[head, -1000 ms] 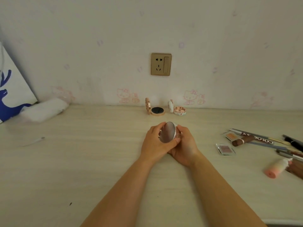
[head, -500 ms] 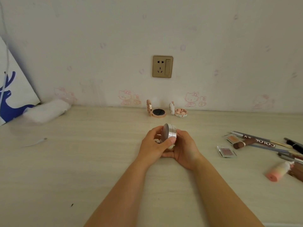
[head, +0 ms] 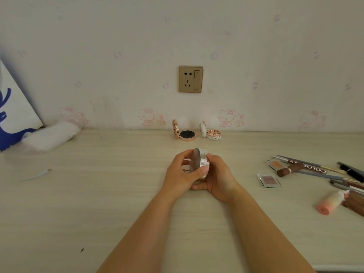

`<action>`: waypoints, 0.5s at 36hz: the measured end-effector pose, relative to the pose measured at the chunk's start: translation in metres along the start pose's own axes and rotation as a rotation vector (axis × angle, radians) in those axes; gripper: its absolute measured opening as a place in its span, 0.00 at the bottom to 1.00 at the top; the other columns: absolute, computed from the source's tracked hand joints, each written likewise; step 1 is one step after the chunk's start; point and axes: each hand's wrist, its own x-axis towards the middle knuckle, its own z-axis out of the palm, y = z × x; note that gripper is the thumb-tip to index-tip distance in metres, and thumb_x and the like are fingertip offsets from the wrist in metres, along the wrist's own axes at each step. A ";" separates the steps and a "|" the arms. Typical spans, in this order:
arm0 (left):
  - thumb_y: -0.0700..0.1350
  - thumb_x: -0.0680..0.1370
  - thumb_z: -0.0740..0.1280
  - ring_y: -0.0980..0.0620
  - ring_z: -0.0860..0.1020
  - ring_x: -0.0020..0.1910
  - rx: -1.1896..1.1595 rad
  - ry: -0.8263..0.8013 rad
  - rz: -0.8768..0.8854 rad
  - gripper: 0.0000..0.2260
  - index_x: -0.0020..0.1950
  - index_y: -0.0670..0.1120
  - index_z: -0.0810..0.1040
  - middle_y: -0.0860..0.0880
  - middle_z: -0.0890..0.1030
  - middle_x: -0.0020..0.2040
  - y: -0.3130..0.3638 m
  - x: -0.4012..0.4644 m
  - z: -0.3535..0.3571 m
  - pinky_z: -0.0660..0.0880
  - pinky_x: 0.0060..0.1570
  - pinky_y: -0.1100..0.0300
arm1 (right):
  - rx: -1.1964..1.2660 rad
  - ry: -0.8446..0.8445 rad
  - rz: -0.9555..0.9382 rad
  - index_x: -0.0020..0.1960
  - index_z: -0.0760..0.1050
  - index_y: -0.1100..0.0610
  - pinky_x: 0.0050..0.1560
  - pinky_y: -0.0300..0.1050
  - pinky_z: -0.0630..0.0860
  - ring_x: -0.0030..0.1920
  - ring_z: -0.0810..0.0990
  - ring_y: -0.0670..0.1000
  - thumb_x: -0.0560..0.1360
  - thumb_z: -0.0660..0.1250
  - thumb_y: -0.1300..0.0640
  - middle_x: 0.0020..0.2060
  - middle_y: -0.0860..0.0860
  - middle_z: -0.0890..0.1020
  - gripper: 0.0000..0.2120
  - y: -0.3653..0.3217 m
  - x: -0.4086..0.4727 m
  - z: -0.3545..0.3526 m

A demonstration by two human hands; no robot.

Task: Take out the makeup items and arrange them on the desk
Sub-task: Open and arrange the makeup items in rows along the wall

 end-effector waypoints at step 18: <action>0.53 0.68 0.75 0.59 0.73 0.60 0.113 -0.057 0.013 0.31 0.69 0.55 0.70 0.58 0.74 0.61 -0.002 0.000 0.001 0.72 0.59 0.62 | 0.165 -0.005 0.202 0.59 0.74 0.65 0.34 0.44 0.80 0.40 0.84 0.55 0.79 0.48 0.43 0.50 0.62 0.82 0.29 -0.008 -0.001 -0.004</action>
